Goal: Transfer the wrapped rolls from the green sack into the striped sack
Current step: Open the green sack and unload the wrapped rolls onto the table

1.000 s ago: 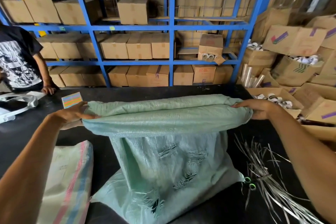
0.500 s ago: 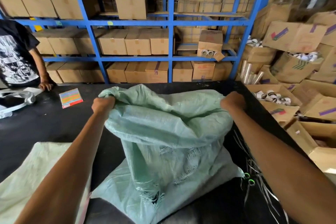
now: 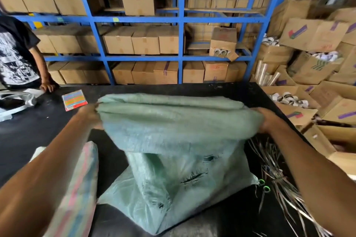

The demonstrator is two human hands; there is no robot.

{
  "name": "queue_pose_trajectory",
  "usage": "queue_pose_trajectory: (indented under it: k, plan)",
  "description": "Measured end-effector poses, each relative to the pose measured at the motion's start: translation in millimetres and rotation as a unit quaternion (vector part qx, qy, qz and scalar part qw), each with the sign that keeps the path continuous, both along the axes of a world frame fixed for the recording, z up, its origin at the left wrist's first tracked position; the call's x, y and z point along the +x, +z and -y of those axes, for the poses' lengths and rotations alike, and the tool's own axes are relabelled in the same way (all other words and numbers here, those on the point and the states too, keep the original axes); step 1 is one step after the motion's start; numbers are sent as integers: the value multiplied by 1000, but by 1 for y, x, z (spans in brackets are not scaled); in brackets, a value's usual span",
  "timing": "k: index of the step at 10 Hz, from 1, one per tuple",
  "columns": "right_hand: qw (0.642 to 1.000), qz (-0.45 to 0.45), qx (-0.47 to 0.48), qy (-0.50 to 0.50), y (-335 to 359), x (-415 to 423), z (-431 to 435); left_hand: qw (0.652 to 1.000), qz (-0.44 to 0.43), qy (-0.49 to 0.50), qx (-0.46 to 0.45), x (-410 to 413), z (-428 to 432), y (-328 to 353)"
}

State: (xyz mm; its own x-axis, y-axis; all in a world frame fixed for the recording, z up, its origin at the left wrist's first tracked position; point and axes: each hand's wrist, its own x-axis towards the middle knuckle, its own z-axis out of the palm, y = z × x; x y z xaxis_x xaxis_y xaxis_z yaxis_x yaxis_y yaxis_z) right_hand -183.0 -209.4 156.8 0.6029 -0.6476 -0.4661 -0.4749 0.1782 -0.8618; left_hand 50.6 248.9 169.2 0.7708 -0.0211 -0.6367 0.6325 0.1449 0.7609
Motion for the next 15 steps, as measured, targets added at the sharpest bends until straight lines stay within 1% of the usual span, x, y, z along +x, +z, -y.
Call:
queue_pose_trajectory:
  k: [1, 2, 3, 4, 5, 6, 7, 8, 9, 10, 11, 12, 13, 14, 15]
  plan:
    - [987, 39, 145, -50, -2, -19, 21, 998, -34, -27, -39, -2, -29, -21]
    - [988, 53, 147, 7, -7, -16, 26, 994, -8, -67, -81, -9, -38, -33]
    - [985, 60, 142, 82, -5, -11, 31, 985, 63, -141, -74, 1, -51, -34]
    - [978, -4, 91, 185, -11, -5, 40, 968, 80, -235, 43, 4, -53, -28]
    - [973, -62, 37, 218, -14, 11, 45, 945, 77, -233, 216, 16, -49, -32]
    - [975, -99, -45, 193, -15, 23, 42, 823, 128, -334, 441, 46, -53, -51]
    - [955, -150, -205, 151, -18, 31, 41, 736, 145, -419, 512, 13, -37, -31]
    - [900, -212, -357, 136, -22, 33, 35, 712, 146, -390, 565, -8, -27, -28]
    - [866, -229, -437, 76, -26, 39, 11, 703, 199, -295, 615, -19, -8, -32]
    - [936, -184, -298, 39, -24, 53, -16, 856, 140, -184, 463, -25, 21, -30]
    - [984, -125, -67, 110, -28, 70, -26, 976, 41, -141, 161, -32, 48, -29]
    - [985, -123, 55, 109, -19, 42, -24, 996, 25, -83, 28, -24, 26, -41]
    - [983, -102, 114, 102, -37, 2, 42, 998, -51, 0, -45, -23, -4, -48]
    - [985, -52, 151, 64, -52, -15, 33, 992, -89, 25, -82, -29, -19, -48]
    - [977, 35, 209, 8, -51, -19, 24, 981, -77, 15, -179, -19, -32, -57]
